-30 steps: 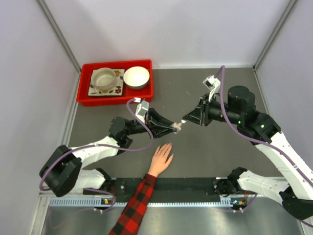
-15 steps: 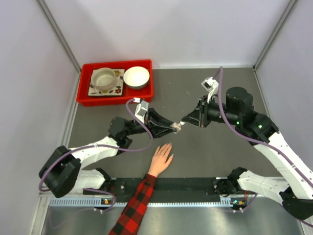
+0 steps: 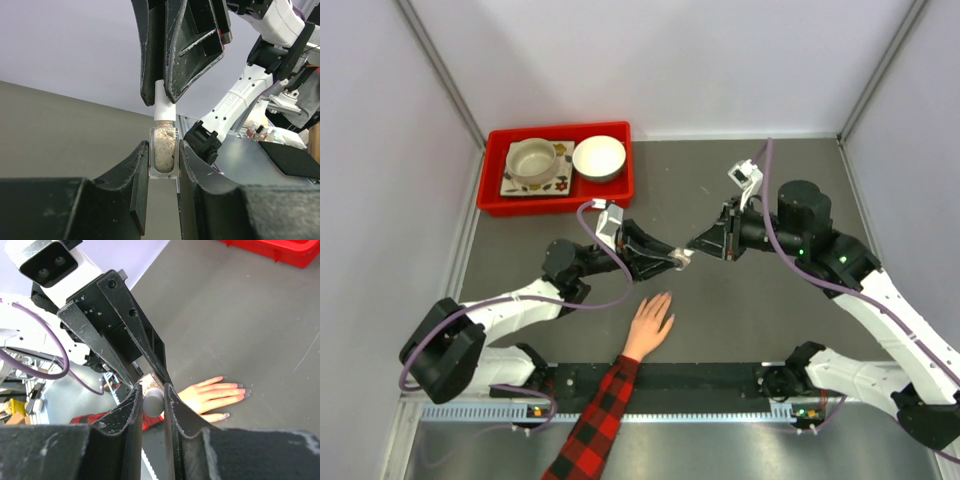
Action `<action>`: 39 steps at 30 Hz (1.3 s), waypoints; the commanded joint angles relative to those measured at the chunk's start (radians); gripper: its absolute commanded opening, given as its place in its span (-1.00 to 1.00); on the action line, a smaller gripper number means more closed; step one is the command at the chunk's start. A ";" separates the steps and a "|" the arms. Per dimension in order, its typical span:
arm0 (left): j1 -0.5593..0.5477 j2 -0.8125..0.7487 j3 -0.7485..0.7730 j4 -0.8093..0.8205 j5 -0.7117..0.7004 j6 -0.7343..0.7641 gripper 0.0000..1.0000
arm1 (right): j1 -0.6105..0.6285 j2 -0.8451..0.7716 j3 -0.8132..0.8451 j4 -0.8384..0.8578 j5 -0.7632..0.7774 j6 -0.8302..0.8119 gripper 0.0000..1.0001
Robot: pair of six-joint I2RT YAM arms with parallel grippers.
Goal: Paint the nails
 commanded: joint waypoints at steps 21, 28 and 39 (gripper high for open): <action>-0.015 -0.100 -0.093 0.166 -0.278 -0.032 -1.00 | 0.042 0.069 0.009 -0.028 -0.033 0.072 -0.99; -0.058 -0.155 0.014 -0.177 -0.246 0.284 -1.00 | 0.085 0.184 0.070 -0.095 0.128 0.243 -1.00; -0.134 -0.201 0.020 -0.406 -0.597 0.852 -1.00 | 0.091 0.362 0.222 -0.271 0.237 0.552 -1.00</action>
